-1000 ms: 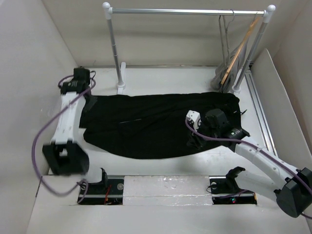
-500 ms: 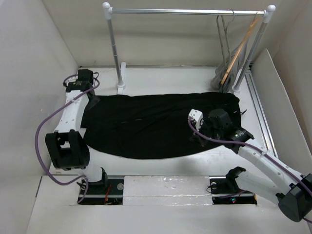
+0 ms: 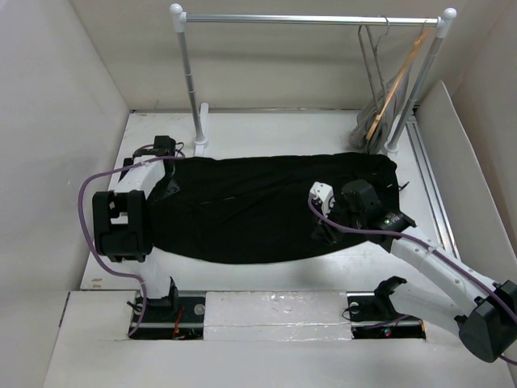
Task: Place the trousers on the hanger
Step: Flatten out the trousers at the center of the board.
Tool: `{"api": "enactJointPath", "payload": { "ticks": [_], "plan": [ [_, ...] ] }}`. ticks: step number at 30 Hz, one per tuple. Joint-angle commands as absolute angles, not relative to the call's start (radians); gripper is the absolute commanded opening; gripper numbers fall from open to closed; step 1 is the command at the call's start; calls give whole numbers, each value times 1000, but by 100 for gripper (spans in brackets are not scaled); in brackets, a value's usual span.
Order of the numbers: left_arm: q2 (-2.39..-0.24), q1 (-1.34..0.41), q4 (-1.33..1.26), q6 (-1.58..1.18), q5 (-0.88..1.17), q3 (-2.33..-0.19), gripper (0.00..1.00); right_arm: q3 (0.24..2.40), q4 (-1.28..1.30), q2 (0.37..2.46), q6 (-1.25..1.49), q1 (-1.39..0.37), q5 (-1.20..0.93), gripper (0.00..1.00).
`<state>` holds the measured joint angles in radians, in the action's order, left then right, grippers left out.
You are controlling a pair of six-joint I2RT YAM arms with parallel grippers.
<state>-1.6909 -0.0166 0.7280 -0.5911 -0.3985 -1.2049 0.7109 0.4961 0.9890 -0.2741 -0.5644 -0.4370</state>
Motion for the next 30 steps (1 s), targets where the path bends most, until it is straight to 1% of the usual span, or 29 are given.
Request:
{"api": "enactJointPath", "payload": {
  "ticks": [1, 3, 9, 10, 11, 12, 13, 14, 23, 26, 28, 30],
  "plan": [
    [-1745, -11, 692, -583, -423, -1239, 43, 732, 491, 980, -281, -572, -436, 42],
    [-1802, -11, 675, -583, -420, -1235, 43, 736, 500, 983, -278, -572, -428, 42],
    [-1822, -11, 649, -609, -449, -1226, 41, 735, 505, 976, -270, -572, -422, 42],
    [-1818, -11, 649, -618, -451, -1229, 26, 733, 509, 976, -270, -572, -423, 42],
    [-1818, -11, 649, -618, -451, -1229, 26, 733, 509, 976, -268, -572, -423, 42],
    [-1815, -11, 650, -621, -453, -1233, 17, 733, 511, 974, -268, -581, -422, 42],
    [-1804, -11, 655, -636, -459, -1235, 4, 733, 512, 973, -268, -581, -420, 42],
    [-1796, -11, 670, -643, -465, -1233, 0, 733, 514, 970, -270, -581, -417, 42],
    [-1640, -11, 747, -702, -518, -1200, 0, 735, 502, 974, -278, -581, -433, 43],
    [-1585, -11, 775, -721, -578, -1178, 0, 738, 494, 974, -278, -581, -437, 43],
    [-1553, 18, 784, -729, -603, -1157, 0, 739, 491, 973, -281, -581, -437, 42],
    [-1540, 99, 779, -732, -597, -1129, 0, 742, 488, 976, -284, -581, -443, 43]
  ]
}}
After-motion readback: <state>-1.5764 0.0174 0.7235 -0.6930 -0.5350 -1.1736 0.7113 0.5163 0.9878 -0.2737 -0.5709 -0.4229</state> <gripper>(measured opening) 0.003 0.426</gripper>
